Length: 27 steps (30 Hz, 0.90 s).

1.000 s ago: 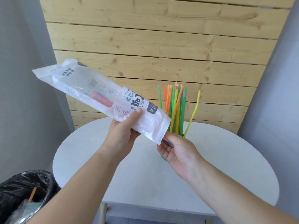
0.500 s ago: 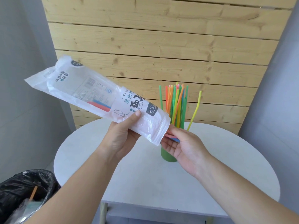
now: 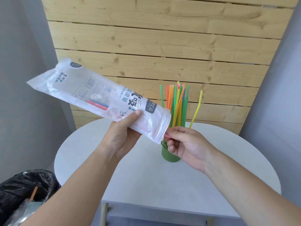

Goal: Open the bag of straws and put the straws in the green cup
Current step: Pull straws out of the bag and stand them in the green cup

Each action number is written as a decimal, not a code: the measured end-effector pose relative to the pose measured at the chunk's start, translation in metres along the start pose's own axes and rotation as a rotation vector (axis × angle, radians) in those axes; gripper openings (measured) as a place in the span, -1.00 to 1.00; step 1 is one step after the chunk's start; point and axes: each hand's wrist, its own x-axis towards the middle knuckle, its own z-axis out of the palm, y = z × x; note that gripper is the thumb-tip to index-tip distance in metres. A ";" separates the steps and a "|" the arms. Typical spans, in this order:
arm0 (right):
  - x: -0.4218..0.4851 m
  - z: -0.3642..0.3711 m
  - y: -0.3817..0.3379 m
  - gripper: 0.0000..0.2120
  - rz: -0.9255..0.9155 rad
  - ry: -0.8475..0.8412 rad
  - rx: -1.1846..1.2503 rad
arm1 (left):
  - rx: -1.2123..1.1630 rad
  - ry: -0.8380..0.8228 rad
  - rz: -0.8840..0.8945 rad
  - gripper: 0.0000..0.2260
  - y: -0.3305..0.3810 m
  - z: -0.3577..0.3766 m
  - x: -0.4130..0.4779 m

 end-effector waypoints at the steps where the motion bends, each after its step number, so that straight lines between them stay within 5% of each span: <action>1: 0.000 0.000 -0.001 -0.90 0.004 0.004 0.025 | 0.016 -0.003 -0.016 -0.59 0.000 0.001 -0.001; 10: 0.002 0.005 0.012 -0.74 0.069 0.130 -0.008 | 0.268 0.008 -0.102 -0.61 -0.006 0.005 -0.005; 15: 0.001 0.010 0.017 -0.42 0.182 0.121 0.255 | 0.291 -0.011 -0.038 -0.59 -0.003 0.006 -0.005; 24: -0.002 0.020 0.024 -0.34 0.112 0.136 0.362 | 0.351 -0.090 -0.028 -0.63 0.001 0.011 -0.004; 27: -0.005 0.028 0.026 -0.45 0.104 0.123 0.333 | 0.343 -0.107 -0.019 -0.62 0.000 0.015 -0.004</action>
